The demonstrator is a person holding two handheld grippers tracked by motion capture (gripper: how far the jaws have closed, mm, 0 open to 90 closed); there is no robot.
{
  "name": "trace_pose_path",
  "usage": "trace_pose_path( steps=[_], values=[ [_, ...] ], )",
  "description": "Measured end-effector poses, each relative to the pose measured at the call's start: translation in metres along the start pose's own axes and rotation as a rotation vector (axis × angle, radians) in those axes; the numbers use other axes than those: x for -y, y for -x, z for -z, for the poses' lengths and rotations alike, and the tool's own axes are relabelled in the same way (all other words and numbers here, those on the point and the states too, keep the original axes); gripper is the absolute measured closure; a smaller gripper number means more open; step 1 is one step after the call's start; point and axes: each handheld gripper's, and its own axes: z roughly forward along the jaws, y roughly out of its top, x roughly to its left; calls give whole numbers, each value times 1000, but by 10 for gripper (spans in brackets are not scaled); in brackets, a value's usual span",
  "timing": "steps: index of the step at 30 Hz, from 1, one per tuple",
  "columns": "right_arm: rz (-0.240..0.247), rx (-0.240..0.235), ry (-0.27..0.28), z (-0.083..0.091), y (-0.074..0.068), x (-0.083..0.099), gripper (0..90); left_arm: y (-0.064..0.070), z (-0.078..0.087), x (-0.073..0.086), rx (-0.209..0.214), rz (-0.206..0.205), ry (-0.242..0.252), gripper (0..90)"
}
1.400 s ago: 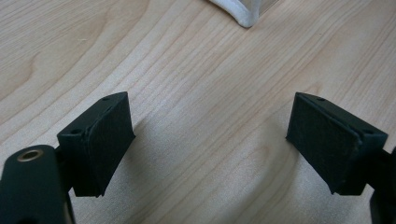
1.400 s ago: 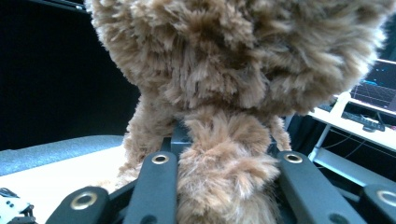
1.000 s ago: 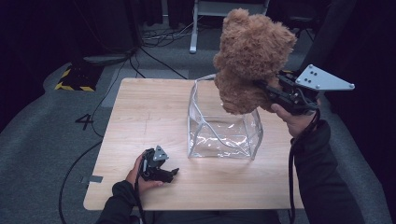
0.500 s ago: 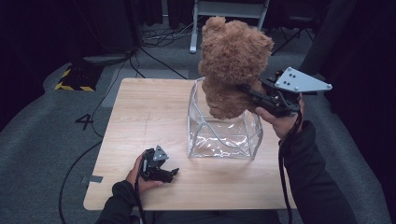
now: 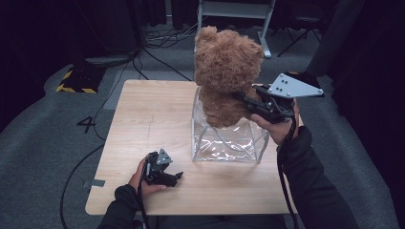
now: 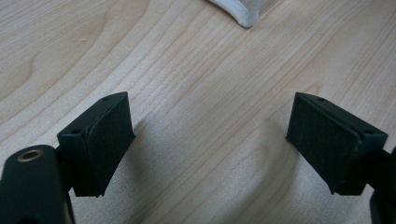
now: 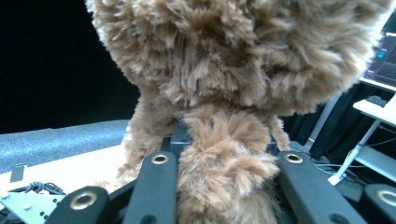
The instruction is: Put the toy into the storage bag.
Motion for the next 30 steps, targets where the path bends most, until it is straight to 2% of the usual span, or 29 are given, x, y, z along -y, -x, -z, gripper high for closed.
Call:
trace_pose_path(
  steps=[13, 27, 30],
  values=[
    [-63, 12, -32, -5, 11, 22, 701, 0, 0, 0, 1, 2, 2, 145],
    [-53, -16, -114, -14, 8, 41, 691, 0, 0, 0, 0, 1, 1, 145],
    [-56, -22, -150, -17, 8, 48, 681, 0, 0, 0, 0, 1, 0, 145]
  ],
)
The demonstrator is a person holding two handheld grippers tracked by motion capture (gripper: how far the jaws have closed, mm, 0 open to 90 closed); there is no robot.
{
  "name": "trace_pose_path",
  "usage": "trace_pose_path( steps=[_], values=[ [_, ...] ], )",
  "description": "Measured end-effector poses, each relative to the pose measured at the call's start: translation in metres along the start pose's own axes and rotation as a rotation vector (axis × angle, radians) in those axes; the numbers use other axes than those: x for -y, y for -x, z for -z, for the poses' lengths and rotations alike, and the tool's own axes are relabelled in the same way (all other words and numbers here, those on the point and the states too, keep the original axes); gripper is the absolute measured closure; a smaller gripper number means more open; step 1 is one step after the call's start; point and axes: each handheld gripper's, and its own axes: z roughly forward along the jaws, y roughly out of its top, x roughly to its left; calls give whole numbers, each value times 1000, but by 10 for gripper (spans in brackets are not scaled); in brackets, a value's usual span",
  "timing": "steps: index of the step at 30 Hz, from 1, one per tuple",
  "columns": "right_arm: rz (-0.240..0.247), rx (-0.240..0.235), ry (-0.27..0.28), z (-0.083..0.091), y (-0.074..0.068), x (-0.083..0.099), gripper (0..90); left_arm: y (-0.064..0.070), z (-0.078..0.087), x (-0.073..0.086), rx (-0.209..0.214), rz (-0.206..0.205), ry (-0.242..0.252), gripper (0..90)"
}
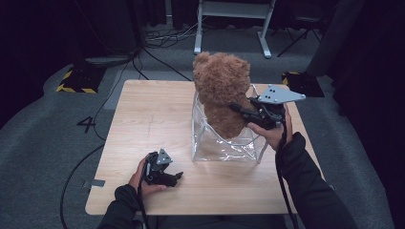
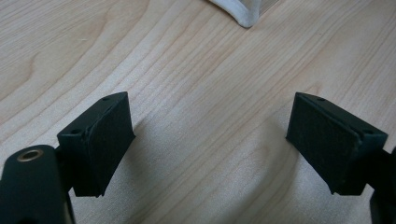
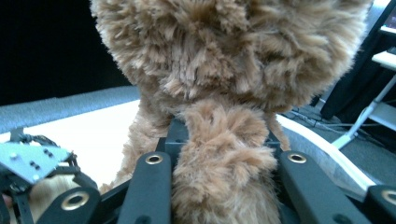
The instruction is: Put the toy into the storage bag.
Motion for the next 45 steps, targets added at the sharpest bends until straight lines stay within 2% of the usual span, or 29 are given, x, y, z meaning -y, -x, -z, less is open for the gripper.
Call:
trace_pose_path(
  steps=[9, 11, 23, 31, 37, 43, 45],
  values=[
    [12, 0, -88, -9, 0, 12, 667, 0, 0, 0, 1, 0, 1, 145],
    [23, 11, -124, -12, -1, 15, 664, 0, 0, 0, 1, 0, 1, 145],
    [37, 36, -223, -18, 2, 24, 666, 0, 0, 0, 2, 3, 0, 145],
    [59, 35, -286, -21, -1, 22, 669, 0, 0, 0, 2, 3, 1, 145],
    [49, 35, -319, -23, -1, 23, 671, 0, 0, 0, 2, 3, 1, 144],
    [47, 35, -379, -26, 0, 24, 673, 0, 0, 0, 2, 3, 1, 145],
    [44, 34, -381, -26, 0, 24, 672, 0, 0, 0, 2, 3, 1, 145]
  ],
)
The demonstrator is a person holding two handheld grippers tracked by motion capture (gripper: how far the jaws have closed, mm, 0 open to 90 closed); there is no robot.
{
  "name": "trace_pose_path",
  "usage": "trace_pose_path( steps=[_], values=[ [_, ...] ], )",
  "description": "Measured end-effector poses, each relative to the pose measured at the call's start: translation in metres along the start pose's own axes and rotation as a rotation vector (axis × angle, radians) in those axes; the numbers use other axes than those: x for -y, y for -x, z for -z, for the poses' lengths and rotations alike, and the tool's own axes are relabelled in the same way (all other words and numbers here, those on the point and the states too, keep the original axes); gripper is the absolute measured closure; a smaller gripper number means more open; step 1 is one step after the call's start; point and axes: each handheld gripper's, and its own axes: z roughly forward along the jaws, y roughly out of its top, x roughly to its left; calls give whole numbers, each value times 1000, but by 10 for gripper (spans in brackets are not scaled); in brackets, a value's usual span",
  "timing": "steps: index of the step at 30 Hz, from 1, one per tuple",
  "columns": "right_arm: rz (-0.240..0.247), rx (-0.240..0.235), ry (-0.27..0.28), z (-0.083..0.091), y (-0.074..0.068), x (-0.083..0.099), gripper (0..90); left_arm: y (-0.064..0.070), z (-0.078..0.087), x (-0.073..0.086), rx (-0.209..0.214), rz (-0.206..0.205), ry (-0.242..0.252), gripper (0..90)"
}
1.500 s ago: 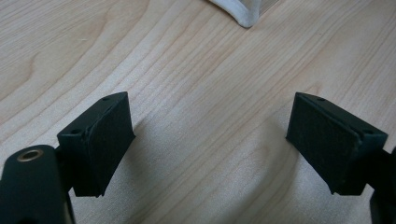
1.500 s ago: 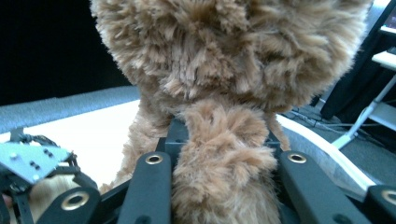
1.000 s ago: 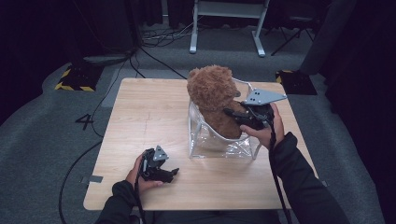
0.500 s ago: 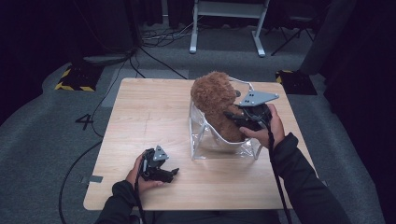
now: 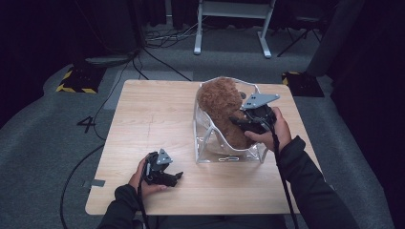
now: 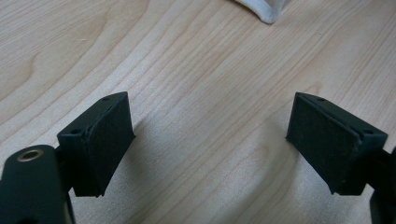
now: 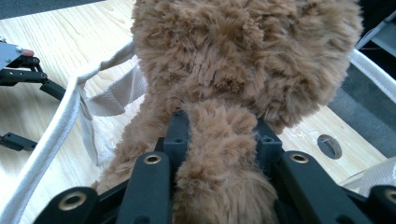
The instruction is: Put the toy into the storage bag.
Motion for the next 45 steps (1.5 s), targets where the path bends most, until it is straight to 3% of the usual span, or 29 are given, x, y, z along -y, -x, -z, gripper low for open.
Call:
trace_pose_path(
  steps=[19, 29, 45],
  values=[
    [-28, 16, -63, -8, 4, 1, 648, 0, 0, 0, -1, -1, -1, 145],
    [28, 56, -157, -15, -2, -6, 601, 0, 0, 0, -1, 0, -1, 145],
    [20, 82, -145, -12, -1, -8, 529, 0, 0, 0, 0, -2, 2, 145]
  ],
)
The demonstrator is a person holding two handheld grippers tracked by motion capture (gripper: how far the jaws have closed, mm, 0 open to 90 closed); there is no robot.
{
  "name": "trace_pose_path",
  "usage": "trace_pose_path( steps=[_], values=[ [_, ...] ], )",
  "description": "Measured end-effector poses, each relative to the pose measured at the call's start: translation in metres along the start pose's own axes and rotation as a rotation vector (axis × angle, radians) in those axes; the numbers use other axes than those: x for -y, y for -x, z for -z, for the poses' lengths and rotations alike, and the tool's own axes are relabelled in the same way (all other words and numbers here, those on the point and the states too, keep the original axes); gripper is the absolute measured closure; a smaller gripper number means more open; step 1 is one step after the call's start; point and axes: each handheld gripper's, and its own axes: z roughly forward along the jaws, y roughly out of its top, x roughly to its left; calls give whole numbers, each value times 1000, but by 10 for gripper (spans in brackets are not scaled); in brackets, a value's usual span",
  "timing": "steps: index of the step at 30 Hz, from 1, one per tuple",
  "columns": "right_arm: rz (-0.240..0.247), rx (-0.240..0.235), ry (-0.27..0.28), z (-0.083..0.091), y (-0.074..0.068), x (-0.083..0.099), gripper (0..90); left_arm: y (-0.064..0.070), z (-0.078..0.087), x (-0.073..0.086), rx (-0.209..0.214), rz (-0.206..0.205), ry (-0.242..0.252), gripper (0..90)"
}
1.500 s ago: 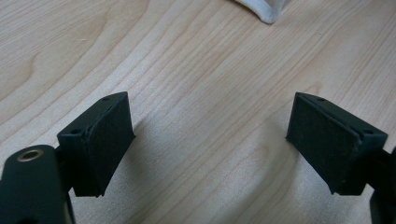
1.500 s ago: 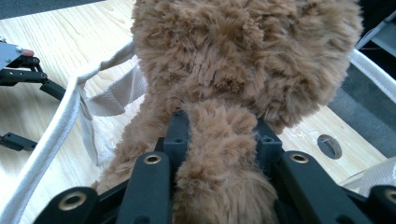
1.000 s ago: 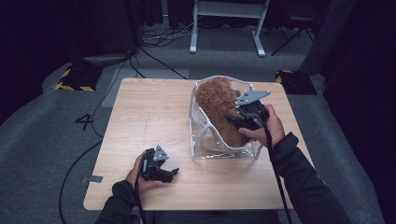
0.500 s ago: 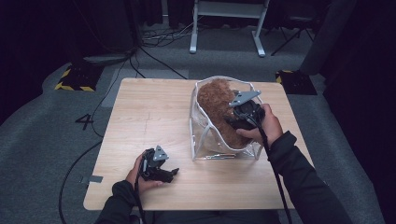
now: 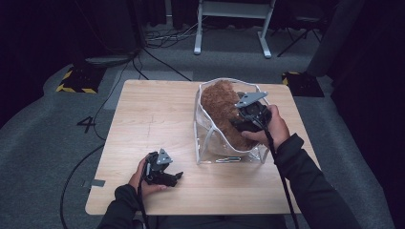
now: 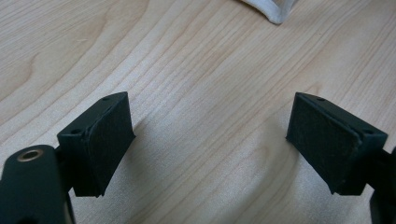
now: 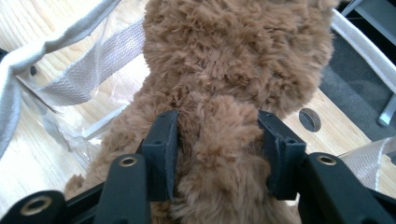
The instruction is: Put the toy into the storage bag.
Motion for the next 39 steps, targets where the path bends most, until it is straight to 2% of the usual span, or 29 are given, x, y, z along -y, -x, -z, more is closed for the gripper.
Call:
trace_pose_path(
  steps=[17, 25, 36, 39],
  values=[
    [-18, 3, 34, 5, 2, 1, 476, 0, 0, 0, -1, -1, -2, 145],
    [-18, 10, 53, 12, 6, 3, 406, 0, 0, 0, 0, -1, -2, 145],
    [-19, -15, 76, 17, 8, 6, 342, 0, 0, 0, -1, -1, -1, 145],
    [-20, -1, 81, 17, 8, 6, 327, 0, 0, 0, -1, -1, -2, 145]
  ],
)
